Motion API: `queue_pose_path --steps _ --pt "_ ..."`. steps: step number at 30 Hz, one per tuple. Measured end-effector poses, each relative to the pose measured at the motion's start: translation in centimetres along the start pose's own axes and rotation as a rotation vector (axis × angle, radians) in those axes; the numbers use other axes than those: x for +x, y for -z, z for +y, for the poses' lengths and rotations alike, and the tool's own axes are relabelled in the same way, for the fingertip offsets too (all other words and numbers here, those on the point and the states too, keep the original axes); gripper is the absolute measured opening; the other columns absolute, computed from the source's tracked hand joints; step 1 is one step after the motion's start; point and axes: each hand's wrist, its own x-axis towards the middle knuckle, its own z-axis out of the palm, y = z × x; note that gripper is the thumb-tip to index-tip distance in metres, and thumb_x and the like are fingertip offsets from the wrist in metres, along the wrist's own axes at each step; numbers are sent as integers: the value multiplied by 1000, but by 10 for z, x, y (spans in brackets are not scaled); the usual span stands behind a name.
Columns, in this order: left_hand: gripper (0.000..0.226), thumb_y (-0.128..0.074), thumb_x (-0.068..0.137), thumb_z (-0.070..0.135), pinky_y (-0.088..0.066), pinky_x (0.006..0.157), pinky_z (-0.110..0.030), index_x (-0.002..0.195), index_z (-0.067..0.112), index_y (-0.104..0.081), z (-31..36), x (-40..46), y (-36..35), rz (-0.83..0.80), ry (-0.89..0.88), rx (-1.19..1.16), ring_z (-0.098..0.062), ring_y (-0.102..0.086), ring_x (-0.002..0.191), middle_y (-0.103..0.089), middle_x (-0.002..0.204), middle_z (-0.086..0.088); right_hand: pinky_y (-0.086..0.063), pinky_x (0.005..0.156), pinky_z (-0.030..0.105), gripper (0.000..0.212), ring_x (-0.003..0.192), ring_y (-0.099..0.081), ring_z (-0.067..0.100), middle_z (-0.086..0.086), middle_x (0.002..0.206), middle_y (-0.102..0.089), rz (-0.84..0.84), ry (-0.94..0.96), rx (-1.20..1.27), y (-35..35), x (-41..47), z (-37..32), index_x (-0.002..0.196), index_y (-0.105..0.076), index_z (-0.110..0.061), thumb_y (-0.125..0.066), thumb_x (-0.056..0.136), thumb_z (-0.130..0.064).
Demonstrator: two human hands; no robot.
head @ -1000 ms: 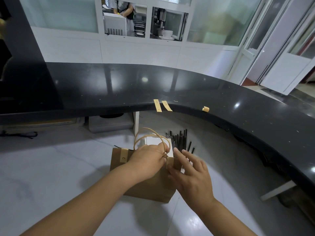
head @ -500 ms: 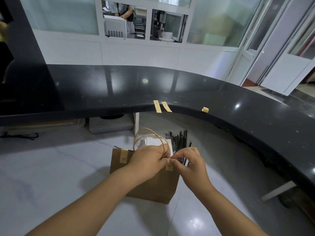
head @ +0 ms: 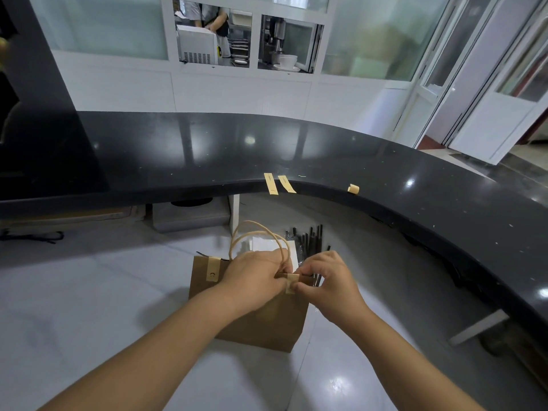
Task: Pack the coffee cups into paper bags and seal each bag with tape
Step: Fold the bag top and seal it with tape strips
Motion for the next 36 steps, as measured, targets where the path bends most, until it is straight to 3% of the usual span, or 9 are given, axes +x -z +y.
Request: queue_pose_path --steps 6,12,14,18,23,30,32,36 --pt "40 -65 75 30 -49 81 -34 111 28 -48 -2 0 -10 26 28 93 -16 -58 96 -68 100 9 -42 78 23 15 97 -42 6 -17 96 -61 -58 26 -149 4 3 -8 92 -74 -25 -73 79 -31" --pt "30 -65 75 20 -51 75 -31 99 27 -48 -2 -2 -11 68 5 85 -12 -59 90 -62 110 10 -41 81 25 20 97 -41 6 -16 106 -62 -119 55 -267 1 8 -9 100 -72 -28 -68 82 -33" --pt "33 -65 76 16 -50 74 -28 103 27 -49 -2 -2 -10 68 2 69 -13 -59 91 -61 114 9 -40 78 24 19 95 -40 5 -16 105 -62 -124 38 -257 -2 8 -9 100 -72 -28 -68 81 -33" --pt "49 -64 77 13 -50 79 -31 120 24 -42 -1 -5 -7 50 17 45 -17 -59 94 -61 105 6 -41 77 22 19 97 -42 6 -16 104 -60 -130 -18 -181 -7 8 -9 100 -73 -26 -70 82 -31" --pt "25 -61 77 8 -51 81 -38 91 21 -44 -6 -5 -6 22 40 60 -21 -58 98 -55 125 0 -56 76 34 14 87 -57 9 -14 91 -61 -146 -103 -7 -11 6 -3 91 -75 -22 -74 77 -24" --pt "45 -57 79 7 -49 82 -38 120 20 -44 -11 -6 -7 8 36 36 -22 -55 101 -55 118 1 -56 64 45 13 65 -63 18 3 70 -68 -139 -256 310 -9 1 1 72 -70 -18 -73 73 -5" --pt "49 -56 81 8 -47 84 -33 126 20 -42 -11 -7 -6 16 26 38 -22 -55 102 -55 115 1 -56 62 42 14 64 -62 14 4 71 -68 -128 -254 351 -10 -1 1 73 -69 -17 -73 74 -3" --pt "67 -54 86 9 -46 85 -32 144 24 -24 -8 -14 -7 83 -34 90 -19 -57 99 -55 115 2 -55 62 22 16 73 -64 11 -2 80 -67 -147 -225 370 -12 -4 -2 79 -70 -20 -73 78 -5"
